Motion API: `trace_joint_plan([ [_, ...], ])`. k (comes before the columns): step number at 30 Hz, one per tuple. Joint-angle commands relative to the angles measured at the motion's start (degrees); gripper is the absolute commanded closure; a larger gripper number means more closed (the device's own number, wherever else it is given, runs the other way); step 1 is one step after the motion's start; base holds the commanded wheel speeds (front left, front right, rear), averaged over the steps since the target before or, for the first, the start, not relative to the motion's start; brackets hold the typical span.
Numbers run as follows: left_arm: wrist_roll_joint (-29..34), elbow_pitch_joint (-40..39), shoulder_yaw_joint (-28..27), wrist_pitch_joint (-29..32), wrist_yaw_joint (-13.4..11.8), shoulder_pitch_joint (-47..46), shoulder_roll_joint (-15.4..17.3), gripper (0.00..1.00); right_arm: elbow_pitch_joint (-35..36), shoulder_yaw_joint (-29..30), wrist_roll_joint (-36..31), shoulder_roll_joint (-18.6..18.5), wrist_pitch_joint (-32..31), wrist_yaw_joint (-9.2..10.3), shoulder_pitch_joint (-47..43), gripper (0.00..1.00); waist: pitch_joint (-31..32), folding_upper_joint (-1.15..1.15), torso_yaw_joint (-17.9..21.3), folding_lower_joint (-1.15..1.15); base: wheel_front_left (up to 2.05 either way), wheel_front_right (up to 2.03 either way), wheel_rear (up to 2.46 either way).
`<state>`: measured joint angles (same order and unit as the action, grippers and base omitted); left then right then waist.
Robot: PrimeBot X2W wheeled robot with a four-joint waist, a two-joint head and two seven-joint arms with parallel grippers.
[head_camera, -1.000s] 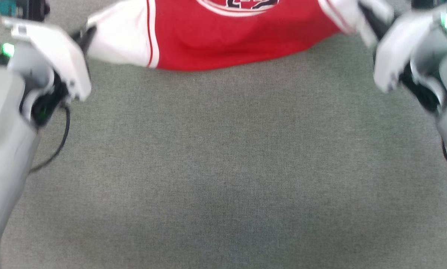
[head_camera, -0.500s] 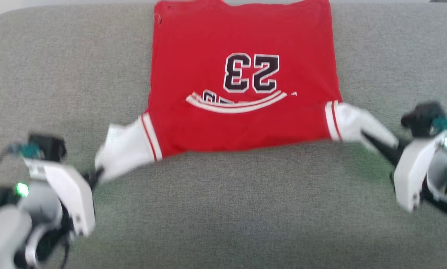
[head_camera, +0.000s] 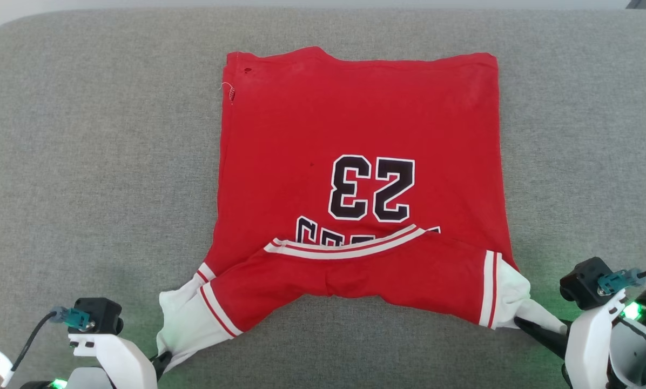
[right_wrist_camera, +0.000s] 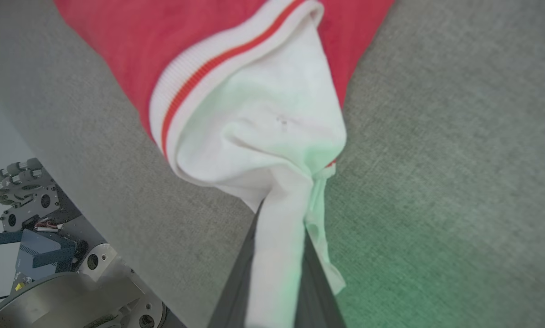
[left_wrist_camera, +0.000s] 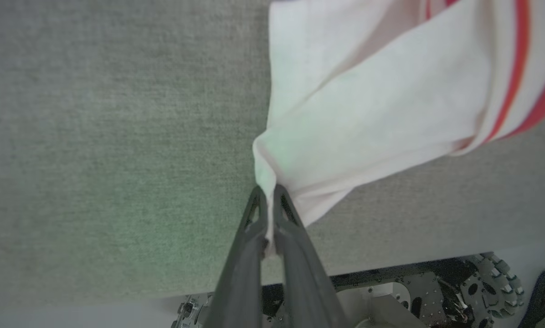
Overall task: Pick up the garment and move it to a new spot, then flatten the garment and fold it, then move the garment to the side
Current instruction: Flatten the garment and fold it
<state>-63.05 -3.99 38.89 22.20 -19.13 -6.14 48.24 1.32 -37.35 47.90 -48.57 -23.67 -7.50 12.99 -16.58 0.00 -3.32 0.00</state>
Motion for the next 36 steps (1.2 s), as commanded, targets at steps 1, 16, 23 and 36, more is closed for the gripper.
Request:
trace_joint_plan([
  [1, -0.09, 1.1, 0.58, 0.47, -0.43, 0.92, -0.68, 1.0, -0.7, 0.12, 0.08, 0.58, -0.86, 0.02, -1.79, 1.0, -0.24, 0.0, -0.09, 0.0, 0.0, 0.0, 0.0],
  [16, 1.51, 3.02, 0.02, -3.6, 2.37, -4.74, -5.86, 1.0, 5.43, 14.47, -3.41, 6.44, -7.48, 0.13, -4.21, 0.0, -2.49, 0.0, -0.51, 0.0, 0.0, 0.0, 0.0],
  [23, 1.98, 2.36, -0.21, -4.2, 3.13, -6.71, -6.63, 1.0, 12.15, 26.71, -8.62, 12.03, -12.42, 0.02, -1.52, 0.0, -4.21, 0.0, -1.48, 0.0, 0.0, 0.0, 0.0],
  [36, 5.4, 2.73, 2.3, -3.35, 5.36, -13.55, -10.37, 1.0, -3.19, 31.83, -16.5, 19.5, -14.61, 0.02, 22.98, 0.0, -9.81, 0.0, -6.85, 0.0, 0.0, 0.0, 0.0],
])
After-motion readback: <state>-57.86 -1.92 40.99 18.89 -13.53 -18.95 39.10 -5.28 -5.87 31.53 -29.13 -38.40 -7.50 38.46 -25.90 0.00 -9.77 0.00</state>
